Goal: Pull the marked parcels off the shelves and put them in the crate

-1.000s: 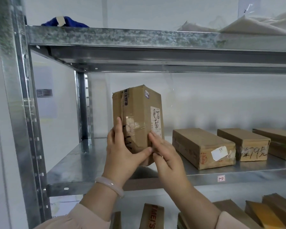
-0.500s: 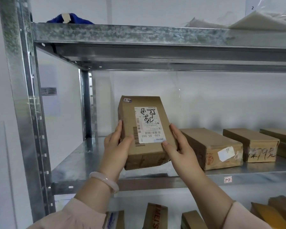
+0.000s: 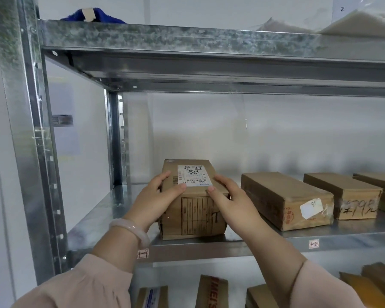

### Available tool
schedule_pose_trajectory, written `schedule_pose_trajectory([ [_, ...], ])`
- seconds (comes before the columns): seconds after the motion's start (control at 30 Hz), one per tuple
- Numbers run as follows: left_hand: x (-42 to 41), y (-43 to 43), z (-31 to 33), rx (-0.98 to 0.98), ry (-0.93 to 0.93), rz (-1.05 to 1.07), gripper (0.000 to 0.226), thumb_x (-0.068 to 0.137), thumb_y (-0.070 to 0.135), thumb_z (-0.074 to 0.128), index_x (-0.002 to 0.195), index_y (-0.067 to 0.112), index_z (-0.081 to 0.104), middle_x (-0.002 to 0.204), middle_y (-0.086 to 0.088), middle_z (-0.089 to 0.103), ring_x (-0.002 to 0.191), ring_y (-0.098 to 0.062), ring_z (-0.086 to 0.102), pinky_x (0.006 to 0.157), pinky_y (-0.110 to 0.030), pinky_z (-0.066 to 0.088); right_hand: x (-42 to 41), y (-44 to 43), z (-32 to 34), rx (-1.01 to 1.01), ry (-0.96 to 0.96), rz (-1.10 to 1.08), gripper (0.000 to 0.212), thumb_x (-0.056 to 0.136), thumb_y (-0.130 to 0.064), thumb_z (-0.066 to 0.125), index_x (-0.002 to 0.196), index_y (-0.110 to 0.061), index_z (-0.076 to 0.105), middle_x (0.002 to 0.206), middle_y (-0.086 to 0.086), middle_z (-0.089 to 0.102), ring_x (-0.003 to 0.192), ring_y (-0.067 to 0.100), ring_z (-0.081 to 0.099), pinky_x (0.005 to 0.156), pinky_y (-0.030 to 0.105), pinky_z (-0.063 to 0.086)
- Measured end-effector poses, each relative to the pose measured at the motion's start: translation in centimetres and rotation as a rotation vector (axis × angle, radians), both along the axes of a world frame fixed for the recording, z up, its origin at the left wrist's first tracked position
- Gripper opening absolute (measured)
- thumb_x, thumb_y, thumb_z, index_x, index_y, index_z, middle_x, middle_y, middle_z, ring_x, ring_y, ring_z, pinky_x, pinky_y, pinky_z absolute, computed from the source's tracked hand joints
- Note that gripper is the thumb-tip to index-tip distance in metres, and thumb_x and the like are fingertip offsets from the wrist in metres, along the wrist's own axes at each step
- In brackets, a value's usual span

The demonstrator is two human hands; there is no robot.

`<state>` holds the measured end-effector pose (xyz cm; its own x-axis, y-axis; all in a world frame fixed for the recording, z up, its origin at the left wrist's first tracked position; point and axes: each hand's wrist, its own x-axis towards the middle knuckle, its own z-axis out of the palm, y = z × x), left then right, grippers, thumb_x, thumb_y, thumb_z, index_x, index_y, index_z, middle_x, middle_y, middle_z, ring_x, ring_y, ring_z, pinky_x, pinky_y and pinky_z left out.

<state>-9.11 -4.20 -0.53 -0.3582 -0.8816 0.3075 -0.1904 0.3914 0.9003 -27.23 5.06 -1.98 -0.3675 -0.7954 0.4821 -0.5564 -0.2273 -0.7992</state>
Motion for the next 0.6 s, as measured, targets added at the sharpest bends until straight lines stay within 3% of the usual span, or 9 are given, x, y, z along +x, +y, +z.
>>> schedule_pose_trajectory([
  [0.13, 0.0, -1.0, 0.4, 0.063, -0.072, -0.013, 0.071, 0.075, 0.069, 0.062, 0.139, 0.047, 0.039, 0.135, 0.003, 0.05, 0.1, -0.013, 0.06, 0.082, -0.038, 0.055, 0.0, -0.6, 0.2, 0.059, 0.038, -0.054, 0.05, 0.083, -0.066, 0.05, 0.129, -0.048, 0.046, 0.121, -0.015, 0.06, 0.095, 0.0, 0.06, 0.084, 0.029, 0.051],
  [0.27, 0.4, -1.5, 0.6, 0.002, -0.137, 0.0, 0.077, 0.075, 0.071, 0.059, 0.143, 0.043, 0.037, 0.141, 0.003, 0.048, 0.109, -0.016, 0.056, 0.089, -0.036, 0.049, -0.4, -0.3, 0.4, 0.101, 0.055, -0.028, 0.059, 0.079, -0.071, 0.047, 0.134, -0.051, 0.041, 0.132, -0.016, 0.054, 0.101, -0.003, 0.059, 0.095, 0.032, 0.048],
  [0.37, 0.4, -1.2, 1.2, -0.226, -0.189, 0.088, 0.075, 0.078, 0.071, 0.055, 0.145, 0.043, 0.033, 0.149, 0.005, 0.04, 0.124, -0.017, 0.046, 0.103, -0.038, 0.041, -1.1, 0.7, 0.6, -0.002, 0.091, -0.073, 0.063, 0.075, -0.076, 0.046, 0.135, -0.056, 0.038, 0.14, -0.018, 0.046, 0.127, 0.003, 0.044, 0.107, 0.035, 0.039],
  [0.47, -1.0, 1.0, 2.7, -0.546, -0.185, 0.144, 0.067, 0.082, 0.067, 0.051, 0.143, 0.046, 0.034, 0.153, 0.01, 0.032, 0.14, -0.015, 0.028, 0.114, -0.037, 0.026, -2.4, 2.3, 1.4, -0.124, 0.169, -0.142, 0.054, 0.079, -0.072, 0.045, 0.131, -0.059, 0.039, 0.132, -0.029, 0.047, 0.122, -0.008, 0.042, 0.101, 0.026, 0.037],
  [0.6, -5.9, 5.8, 4.1, -0.746, -0.044, -0.024, 0.059, 0.081, 0.059, 0.053, 0.138, 0.046, 0.044, 0.149, 0.015, 0.037, 0.137, -0.005, 0.029, 0.112, -0.027, 0.024, -5.9, 4.5, 2.8, -0.282, 0.268, -0.296, 0.045, 0.087, -0.054, 0.05, 0.131, -0.045, 0.049, 0.123, -0.031, 0.045, 0.122, -0.006, 0.041, 0.102, 0.025, 0.037],
])
